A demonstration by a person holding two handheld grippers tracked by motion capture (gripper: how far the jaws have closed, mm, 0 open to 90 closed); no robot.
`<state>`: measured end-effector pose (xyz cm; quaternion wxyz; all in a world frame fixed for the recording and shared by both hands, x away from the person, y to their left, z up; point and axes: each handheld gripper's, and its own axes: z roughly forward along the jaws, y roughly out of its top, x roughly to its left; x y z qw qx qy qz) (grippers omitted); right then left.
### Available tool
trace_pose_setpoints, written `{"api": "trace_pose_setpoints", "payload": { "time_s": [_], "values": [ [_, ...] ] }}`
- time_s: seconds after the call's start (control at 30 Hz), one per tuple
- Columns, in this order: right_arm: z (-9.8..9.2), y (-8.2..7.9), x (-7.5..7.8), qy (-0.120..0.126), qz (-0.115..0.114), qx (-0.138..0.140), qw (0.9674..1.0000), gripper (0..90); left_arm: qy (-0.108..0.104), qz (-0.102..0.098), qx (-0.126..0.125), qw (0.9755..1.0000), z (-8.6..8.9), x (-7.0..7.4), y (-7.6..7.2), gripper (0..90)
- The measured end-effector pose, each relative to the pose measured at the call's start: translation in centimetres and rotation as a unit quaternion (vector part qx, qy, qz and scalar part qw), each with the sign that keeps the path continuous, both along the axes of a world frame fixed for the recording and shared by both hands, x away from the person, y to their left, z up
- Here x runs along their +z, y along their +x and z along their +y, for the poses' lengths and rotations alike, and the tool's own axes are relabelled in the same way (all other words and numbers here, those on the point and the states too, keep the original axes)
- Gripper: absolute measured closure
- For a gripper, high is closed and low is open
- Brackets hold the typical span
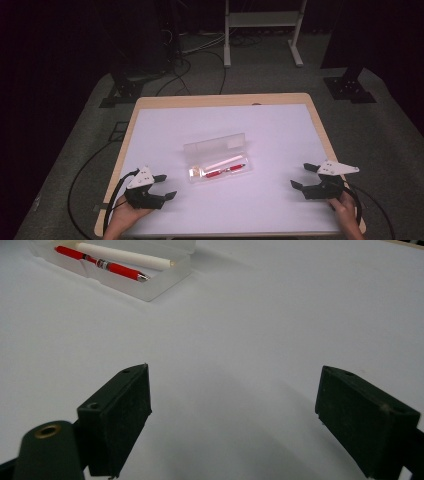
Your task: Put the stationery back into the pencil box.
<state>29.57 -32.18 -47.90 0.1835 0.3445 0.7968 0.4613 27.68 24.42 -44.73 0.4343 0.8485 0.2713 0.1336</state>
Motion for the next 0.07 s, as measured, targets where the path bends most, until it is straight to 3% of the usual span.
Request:
{"api": "trace_pose_setpoints", "payload": {
  "time_s": [0.07],
  "values": [
    [-0.03, 0.0, 0.01, 0.001, 0.001, 0.0, 1.0, 13.8, -0.001, 0.001, 0.001, 1.0, 0.13, -0.08, -0.18, 29.0]
  ]
}}
